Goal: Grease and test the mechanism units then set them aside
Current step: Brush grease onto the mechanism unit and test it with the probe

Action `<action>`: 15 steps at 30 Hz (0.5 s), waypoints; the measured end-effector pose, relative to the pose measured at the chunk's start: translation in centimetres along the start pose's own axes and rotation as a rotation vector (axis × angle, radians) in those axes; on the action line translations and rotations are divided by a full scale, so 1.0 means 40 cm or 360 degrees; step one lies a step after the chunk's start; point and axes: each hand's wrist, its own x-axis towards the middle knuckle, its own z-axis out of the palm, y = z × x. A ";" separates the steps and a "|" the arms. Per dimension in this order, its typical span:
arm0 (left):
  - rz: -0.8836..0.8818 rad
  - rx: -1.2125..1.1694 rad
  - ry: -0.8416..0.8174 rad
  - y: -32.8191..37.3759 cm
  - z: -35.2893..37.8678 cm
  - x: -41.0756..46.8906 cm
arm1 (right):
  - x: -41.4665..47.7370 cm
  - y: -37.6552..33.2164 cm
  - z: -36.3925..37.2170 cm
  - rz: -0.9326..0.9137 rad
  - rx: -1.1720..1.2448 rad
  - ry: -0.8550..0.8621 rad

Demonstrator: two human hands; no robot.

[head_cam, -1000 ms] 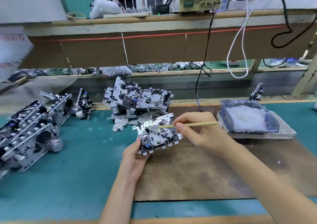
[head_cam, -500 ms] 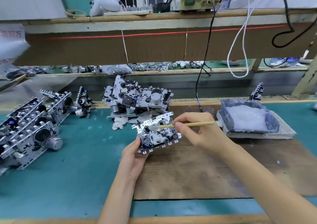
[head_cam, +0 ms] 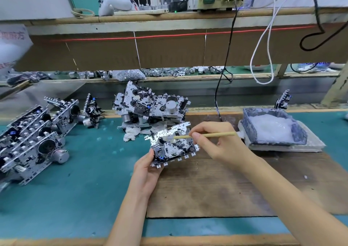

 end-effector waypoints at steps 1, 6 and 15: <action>-0.0004 0.0002 -0.0004 0.001 0.000 0.000 | 0.000 0.001 0.000 -0.0004 0.0003 -0.0004; -0.0015 -0.0002 -0.0005 0.004 -0.001 -0.003 | 0.002 0.000 0.001 -0.0109 -0.0030 0.0118; 0.0054 -0.0031 -0.0142 0.007 0.003 -0.010 | 0.032 0.052 0.056 -0.0169 -0.1447 -0.0721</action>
